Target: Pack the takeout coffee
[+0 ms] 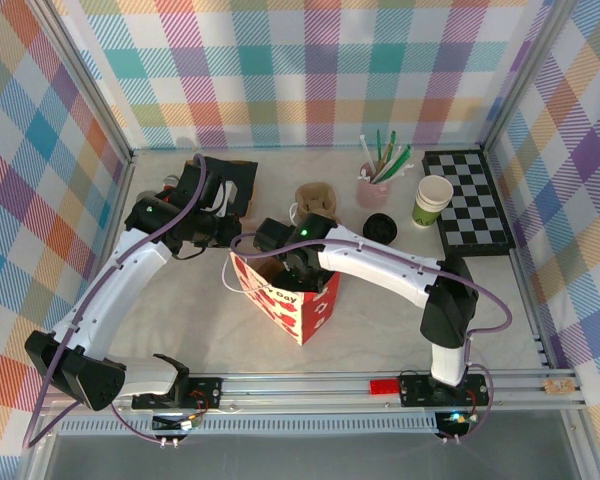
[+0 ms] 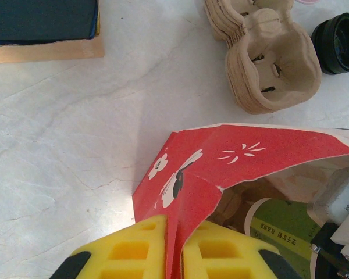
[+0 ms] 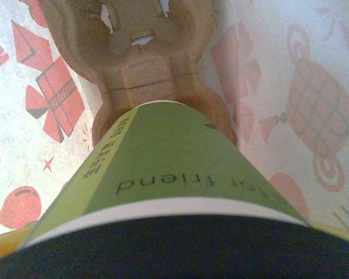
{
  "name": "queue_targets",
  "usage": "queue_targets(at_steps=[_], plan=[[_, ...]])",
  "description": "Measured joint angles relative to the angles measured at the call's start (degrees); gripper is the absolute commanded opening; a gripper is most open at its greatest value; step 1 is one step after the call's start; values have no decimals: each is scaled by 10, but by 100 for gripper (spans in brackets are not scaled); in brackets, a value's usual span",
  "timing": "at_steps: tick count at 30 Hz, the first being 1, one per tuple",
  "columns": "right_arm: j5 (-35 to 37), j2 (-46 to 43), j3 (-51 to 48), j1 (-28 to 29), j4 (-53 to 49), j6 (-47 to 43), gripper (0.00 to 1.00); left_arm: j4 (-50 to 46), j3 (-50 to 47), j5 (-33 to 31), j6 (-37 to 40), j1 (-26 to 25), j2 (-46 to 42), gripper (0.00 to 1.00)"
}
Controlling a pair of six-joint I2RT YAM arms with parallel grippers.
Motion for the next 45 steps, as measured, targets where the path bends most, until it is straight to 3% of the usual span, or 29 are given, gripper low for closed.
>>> queue_targets(at_steps=[45], plan=[[0, 9, 0, -1, 0, 0, 42, 0, 0, 0, 0, 0, 0, 14]])
